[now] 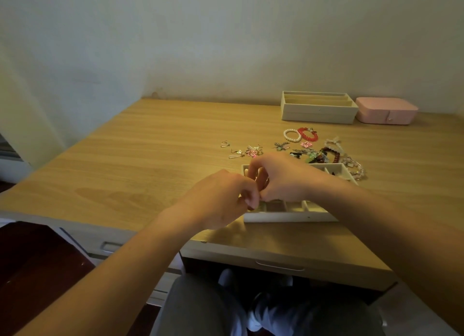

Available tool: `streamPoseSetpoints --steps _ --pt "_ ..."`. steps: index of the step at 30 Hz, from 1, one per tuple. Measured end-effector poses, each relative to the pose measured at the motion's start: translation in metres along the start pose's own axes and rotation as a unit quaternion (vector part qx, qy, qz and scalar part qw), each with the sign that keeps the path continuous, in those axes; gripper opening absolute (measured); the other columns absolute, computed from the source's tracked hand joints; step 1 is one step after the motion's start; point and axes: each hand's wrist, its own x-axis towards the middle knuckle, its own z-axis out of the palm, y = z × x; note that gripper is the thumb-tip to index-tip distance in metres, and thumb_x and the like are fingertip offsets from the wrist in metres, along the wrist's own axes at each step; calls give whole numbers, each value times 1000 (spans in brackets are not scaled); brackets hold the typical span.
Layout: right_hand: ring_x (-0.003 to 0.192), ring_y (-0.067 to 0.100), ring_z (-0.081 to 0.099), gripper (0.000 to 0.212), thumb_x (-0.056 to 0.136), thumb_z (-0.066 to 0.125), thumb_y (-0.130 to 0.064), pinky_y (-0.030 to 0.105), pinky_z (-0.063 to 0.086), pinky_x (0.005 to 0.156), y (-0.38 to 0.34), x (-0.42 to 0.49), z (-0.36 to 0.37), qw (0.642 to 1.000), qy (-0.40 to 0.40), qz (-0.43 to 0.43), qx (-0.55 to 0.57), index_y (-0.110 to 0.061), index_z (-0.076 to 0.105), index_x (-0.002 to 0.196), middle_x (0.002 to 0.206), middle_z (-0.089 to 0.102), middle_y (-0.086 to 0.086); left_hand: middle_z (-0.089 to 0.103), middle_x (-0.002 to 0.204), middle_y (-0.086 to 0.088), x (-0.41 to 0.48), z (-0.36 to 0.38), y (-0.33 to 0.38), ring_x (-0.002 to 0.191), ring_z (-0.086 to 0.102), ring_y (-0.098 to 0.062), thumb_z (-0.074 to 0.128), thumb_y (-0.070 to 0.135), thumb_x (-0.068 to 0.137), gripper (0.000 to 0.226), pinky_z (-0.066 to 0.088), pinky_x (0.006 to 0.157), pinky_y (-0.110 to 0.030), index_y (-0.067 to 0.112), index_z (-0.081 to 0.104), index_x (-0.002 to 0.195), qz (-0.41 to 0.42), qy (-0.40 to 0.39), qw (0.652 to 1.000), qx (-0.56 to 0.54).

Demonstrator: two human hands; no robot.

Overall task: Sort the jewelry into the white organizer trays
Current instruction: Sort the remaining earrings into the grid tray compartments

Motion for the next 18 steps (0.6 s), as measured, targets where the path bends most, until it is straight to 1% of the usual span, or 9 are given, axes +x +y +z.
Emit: streamPoseSetpoints --steps 3,6,7,9,11,12,15,17,18 --pt "73 3 66 30 75 85 -14 23 54 62 -1 1 3 1000 2 -3 5 -27 68 97 78 71 -10 71 90 15 0 1 -2 76 56 1 50 3 79 30 47 75 -26 29 65 86 -9 -2 999 -44" --pt "74 5 65 30 75 82 -10 23 54 63 1 2 7 1000 23 -5 -4 -26 67 95 80 70 -10 71 92 17 0 3 -6 83 59 -4 45 -1 75 36 47 79 -30 31 58 84 -4 -6 998 -62" --pt "74 6 64 29 75 82 -11 24 53 62 1 2 7 999 31 -8 -12 -26 67 93 80 68 -10 71 92 18 0 4 -7 81 57 0 44 -2 73 38 46 77 -29 32 58 84 1 -8 998 -67" --pt "76 9 61 27 75 82 -14 27 52 63 -1 1 10 998 44 -23 -37 -29 63 88 80 65 -12 70 92 19 0 5 -8 75 54 9 44 -4 72 39 41 71 -22 30 59 85 10 -15 997 -74" --pt "82 14 59 26 77 80 -20 35 53 68 -2 -1 13 995 54 -34 -77 -33 58 85 83 63 -11 69 93 18 0 7 -8 71 51 14 45 -5 73 37 35 67 -14 25 61 88 10 -23 997 -77" --pt "85 17 59 25 78 78 -23 39 54 71 -3 -2 15 993 59 -35 -99 -35 56 85 86 63 -9 68 94 17 0 7 -8 71 51 14 45 -6 74 37 34 66 -14 24 61 89 7 -25 997 -75" --pt "89 19 59 24 79 76 -28 45 55 75 -3 -5 16 991 68 -39 -113 -37 54 82 89 63 -8 65 93 21 0 8 -10 81 54 3 42 -5 74 41 42 75 -25 29 60 89 3 -17 998 -60" --pt "86 14 58 22 79 78 -28 43 56 75 -1 -4 15 992 61 -35 -108 -37 57 83 85 61 -14 66 95 21 0 8 -9 86 55 -8 43 -2 75 40 45 78 -31 34 56 87 7 -13 999 -33" --pt "84 11 58 21 78 79 -27 42 56 75 0 -4 14 993 53 -35 -105 -35 60 84 84 61 -15 67 96 20 0 8 -9 85 53 -9 43 -1 75 40 45 78 -31 36 55 86 8 -13 1000 -22"
